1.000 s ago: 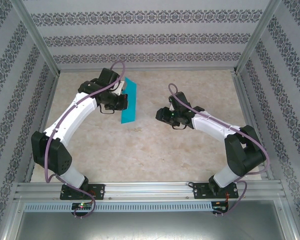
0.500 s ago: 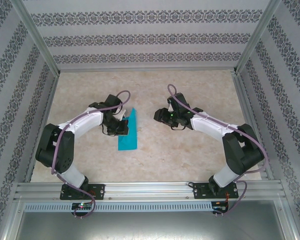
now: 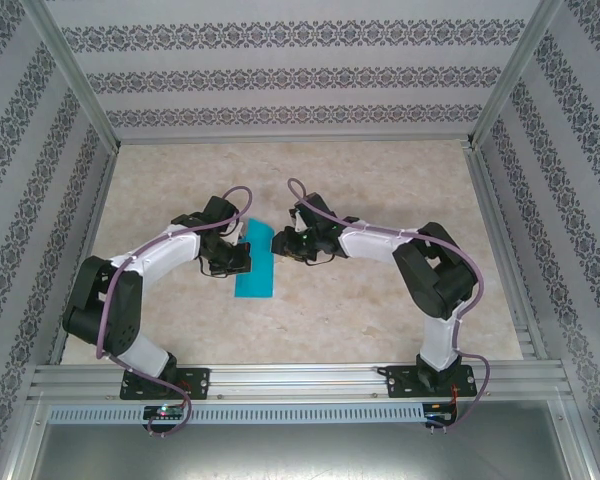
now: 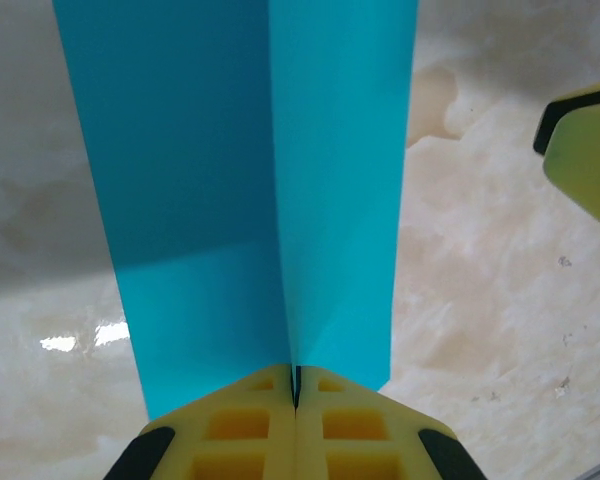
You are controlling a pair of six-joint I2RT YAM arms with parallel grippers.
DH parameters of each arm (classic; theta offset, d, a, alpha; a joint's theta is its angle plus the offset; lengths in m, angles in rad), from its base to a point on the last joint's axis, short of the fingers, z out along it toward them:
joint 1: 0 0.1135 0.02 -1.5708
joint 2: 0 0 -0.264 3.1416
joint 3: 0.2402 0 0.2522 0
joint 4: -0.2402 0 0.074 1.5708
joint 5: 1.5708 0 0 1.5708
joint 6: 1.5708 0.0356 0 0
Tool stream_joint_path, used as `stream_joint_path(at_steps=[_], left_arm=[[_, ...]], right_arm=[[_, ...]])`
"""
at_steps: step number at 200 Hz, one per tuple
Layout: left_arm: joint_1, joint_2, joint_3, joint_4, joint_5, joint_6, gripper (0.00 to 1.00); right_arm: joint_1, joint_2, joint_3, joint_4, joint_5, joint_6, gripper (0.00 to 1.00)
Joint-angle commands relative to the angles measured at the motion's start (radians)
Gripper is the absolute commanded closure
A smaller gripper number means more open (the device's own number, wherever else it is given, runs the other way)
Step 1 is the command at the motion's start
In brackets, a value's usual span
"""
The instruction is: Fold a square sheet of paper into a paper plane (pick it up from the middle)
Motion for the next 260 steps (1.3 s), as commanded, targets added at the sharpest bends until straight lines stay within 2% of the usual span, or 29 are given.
stream_joint_path(at_steps=[1, 25, 62, 110, 150, 203, 260], left_arm=[[0.014, 0.030, 0.014, 0.021, -0.002, -0.029, 0.97], [0.016, 0.031, 0.010, 0.021, -0.003, -0.035, 0.95], [0.017, 0.016, -0.011, 0.024, 0.014, -0.047, 0.86], [0.023, 0.002, -0.080, 0.138, 0.174, -0.086, 0.74], [0.032, -0.029, -0.127, 0.173, 0.225, -0.119, 0.70], [0.041, -0.041, -0.158, 0.163, 0.210, -0.164, 0.70], [0.043, 0.007, -0.166, 0.141, 0.167, -0.178, 0.77]], right_arm=[[0.008, 0.041, 0.052, 0.034, -0.051, 0.021, 0.72], [0.011, 0.090, 0.087, 0.031, -0.073, 0.029, 0.77], [0.013, 0.148, 0.135, 0.019, -0.100, 0.029, 0.78], [0.015, 0.200, 0.164, -0.034, -0.102, 0.020, 0.78], [0.020, 0.235, 0.195, -0.101, -0.093, 0.005, 0.78], [0.021, 0.246, 0.207, -0.173, -0.068, -0.026, 0.78], [0.027, 0.131, 0.146, -0.049, -0.153, -0.078, 0.85]])
